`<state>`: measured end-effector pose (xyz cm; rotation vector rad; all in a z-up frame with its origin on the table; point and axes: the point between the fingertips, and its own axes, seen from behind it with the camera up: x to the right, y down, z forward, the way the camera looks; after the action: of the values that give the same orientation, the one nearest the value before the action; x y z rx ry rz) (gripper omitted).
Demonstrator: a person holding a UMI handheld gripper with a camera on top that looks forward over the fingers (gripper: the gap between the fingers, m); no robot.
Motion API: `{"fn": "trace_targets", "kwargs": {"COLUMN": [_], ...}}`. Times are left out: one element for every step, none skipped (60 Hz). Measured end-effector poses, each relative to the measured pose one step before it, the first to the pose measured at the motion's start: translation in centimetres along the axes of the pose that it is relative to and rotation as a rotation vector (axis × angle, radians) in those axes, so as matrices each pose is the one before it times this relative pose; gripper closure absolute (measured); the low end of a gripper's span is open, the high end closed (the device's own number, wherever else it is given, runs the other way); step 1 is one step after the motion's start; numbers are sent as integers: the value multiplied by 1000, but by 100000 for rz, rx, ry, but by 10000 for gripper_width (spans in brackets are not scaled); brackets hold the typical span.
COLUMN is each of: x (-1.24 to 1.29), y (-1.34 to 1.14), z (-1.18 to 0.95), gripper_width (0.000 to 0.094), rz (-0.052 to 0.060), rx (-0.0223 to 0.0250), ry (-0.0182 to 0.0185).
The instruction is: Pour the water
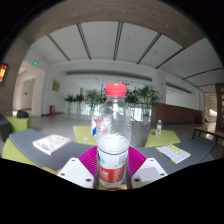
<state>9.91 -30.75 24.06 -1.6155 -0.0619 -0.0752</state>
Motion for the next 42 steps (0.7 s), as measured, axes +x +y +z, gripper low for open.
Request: {"fn": "trace_targets", "kwargs": {"x": [-1209, 114, 53, -54, -129, -190, -614, 1578, -754, -195, -95, -53, -28, -47, -63, 449, 13, 34, 113, -57, 16, 65, 3, -159, 39, 32, 25, 43, 65, 47, 19, 9, 51, -1, 35, 97, 387, -156, 93, 115, 98, 33], "y": [-184, 709, 622, 646, 624, 596, 458, 1440, 851, 619, 549, 602, 635, 634, 621, 337, 1060, 891, -345, -513, 233, 90, -323, 96, 252, -87, 0, 27, 25, -220, 41, 39, 20, 61, 42, 92, 45, -115, 65, 81, 25, -11], "z": [-587, 183, 162, 165, 150, 128, -328, 1139, -282, 85, 138, 151, 149, 121, 114, 711, 124, 65, -147, -131, -112, 34, -73, -335, -80, -18, 6, -19, 21, 319, -18, -20, -34, -47, -68, -97, 193, -395, -174, -219, -225, -237], "gripper_width": [567, 567, 567, 567, 568, 567, 567, 567, 568, 568, 568, 568, 568, 567, 568, 568, 567, 566, 565, 564, 557, 552, 565, 565, 557, 557, 549, 543, 520, 496, 477, 453, 440, 410, 400, 391, 377, 341, 284, 227, 171, 114], "rz": [-1086, -925, -597, -282, -11, 222, 468, 543, 639, 466, 227, 128, 128, 178, 163, 111, 175, 36, 92, 257, 214, -237, -7, -110, 69, 254, 255, 326, 180, 176, 66, -23, -93, -166, -162, -29, 100, 176, 191, 277, 280, 389], "rx": [-1674, -1275, -1172, -1135, -1205, -1251, -1292, -954, -944, -893, -824, -865, -1072, -1075, -1028, -1053, -991, -1738, 2505, 3156, -439, -1302, 1678, -354, -685, 484, 135, -155, -64, -373, -237, -377, -440, -486, -540, -672, -771, -931, -823, -786, -654, -424], "ry": [501, -69, -285, -372, -355, -358, -347, -829, -191, -289, -161, -18, 79, 9, -84, -218, -19, 146, 190, 2, 69, 163, 46, 56, 91, 82, 68, 114, 119, 144, 46, 11, 86, 73, 185, 507, 732, 839, 708, 757, 725, 561]}}
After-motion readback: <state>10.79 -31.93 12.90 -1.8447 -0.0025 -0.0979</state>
